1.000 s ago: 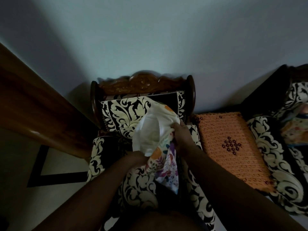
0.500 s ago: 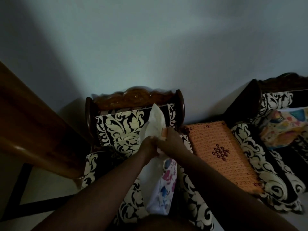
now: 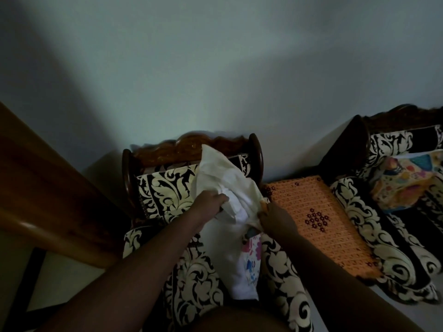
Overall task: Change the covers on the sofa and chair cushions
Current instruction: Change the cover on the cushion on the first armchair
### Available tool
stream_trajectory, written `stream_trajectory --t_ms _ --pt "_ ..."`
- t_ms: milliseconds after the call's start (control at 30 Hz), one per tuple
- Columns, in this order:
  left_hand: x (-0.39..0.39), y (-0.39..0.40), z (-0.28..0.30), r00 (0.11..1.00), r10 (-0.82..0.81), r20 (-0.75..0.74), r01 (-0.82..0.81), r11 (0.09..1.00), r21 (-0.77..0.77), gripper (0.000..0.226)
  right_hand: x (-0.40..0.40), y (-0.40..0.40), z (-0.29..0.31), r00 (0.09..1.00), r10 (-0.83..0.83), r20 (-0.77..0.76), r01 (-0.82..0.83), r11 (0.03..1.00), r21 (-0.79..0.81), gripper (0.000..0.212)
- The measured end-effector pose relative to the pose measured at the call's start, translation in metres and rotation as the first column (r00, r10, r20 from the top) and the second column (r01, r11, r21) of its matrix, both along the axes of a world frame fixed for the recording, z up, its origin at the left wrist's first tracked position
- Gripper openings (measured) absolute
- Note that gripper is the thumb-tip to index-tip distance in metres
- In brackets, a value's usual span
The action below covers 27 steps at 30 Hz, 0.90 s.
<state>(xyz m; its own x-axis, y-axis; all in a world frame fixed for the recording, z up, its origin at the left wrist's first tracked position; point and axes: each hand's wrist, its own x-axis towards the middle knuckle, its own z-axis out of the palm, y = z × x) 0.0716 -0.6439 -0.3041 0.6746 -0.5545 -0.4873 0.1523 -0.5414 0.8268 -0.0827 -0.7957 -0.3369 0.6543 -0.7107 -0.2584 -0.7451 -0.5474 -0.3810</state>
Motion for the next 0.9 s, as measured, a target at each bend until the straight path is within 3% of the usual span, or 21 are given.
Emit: stream_trajectory --t_ms 100,167,233,300,367,433,667,733,767,800,833,900 --pt "-0.006 -0.003 0.002 1.000 -0.014 0.008 0.015 0.998 -0.061 0.026 0.003 0.000 -0.006 1.000 -0.027 -0.011 0.027 1.000 -0.014 0.026" --pt "-0.010 -0.004 0.003 0.997 0.017 0.069 -0.013 0.998 -0.061 0.031 0.015 -0.001 -0.001 0.988 -0.073 0.134 0.084 0.994 -0.074 0.034" --pt "-0.008 -0.003 -0.002 0.996 0.059 0.071 -0.054 0.996 -0.075 0.034 0.033 0.000 0.016 0.942 -0.010 0.336 0.062 0.988 -0.144 0.032" --pt "-0.008 -0.003 -0.001 0.997 0.031 0.068 -0.028 0.998 -0.050 0.033 0.055 0.006 0.040 0.905 0.046 0.422 -0.034 0.999 -0.037 0.027" --pt "-0.009 -0.006 -0.002 0.995 -0.027 0.098 0.029 0.999 -0.021 0.031 0.075 0.012 0.057 0.950 0.106 0.293 -0.150 0.980 0.131 0.046" --pt "-0.017 -0.006 0.005 0.990 -0.049 0.134 0.050 0.999 -0.008 0.029 0.086 0.018 0.062 0.974 0.191 0.126 -0.213 0.957 0.197 0.062" --pt "-0.050 0.002 0.003 0.938 -0.242 0.250 0.237 0.970 0.049 0.031 0.093 0.011 0.034 0.956 0.220 -0.193 -0.188 0.967 0.173 0.083" --pt "-0.062 0.001 -0.006 0.926 -0.341 0.163 0.334 0.940 0.065 0.030 0.088 0.011 0.025 0.947 0.217 -0.237 -0.174 0.966 0.192 0.077" --pt "-0.058 0.004 -0.018 0.918 -0.340 0.204 0.333 0.940 0.068 0.026 0.085 0.010 0.022 0.938 0.239 -0.250 -0.195 0.963 0.188 0.069" --pt "-0.047 0.014 -0.018 0.903 -0.426 -0.059 0.430 0.901 0.061 0.020 0.081 0.010 0.020 0.930 0.272 -0.248 -0.232 0.956 0.179 0.058" --pt "-0.045 0.011 -0.030 0.908 -0.417 0.041 0.414 0.908 0.065 0.029 0.078 0.009 0.019 0.927 0.303 -0.219 -0.270 0.948 0.170 0.047" --pt "-0.043 0.015 0.000 0.863 -0.501 -0.067 0.503 0.837 0.217 0.033 0.070 0.009 0.017 0.935 0.332 -0.126 -0.315 0.939 0.141 0.030"
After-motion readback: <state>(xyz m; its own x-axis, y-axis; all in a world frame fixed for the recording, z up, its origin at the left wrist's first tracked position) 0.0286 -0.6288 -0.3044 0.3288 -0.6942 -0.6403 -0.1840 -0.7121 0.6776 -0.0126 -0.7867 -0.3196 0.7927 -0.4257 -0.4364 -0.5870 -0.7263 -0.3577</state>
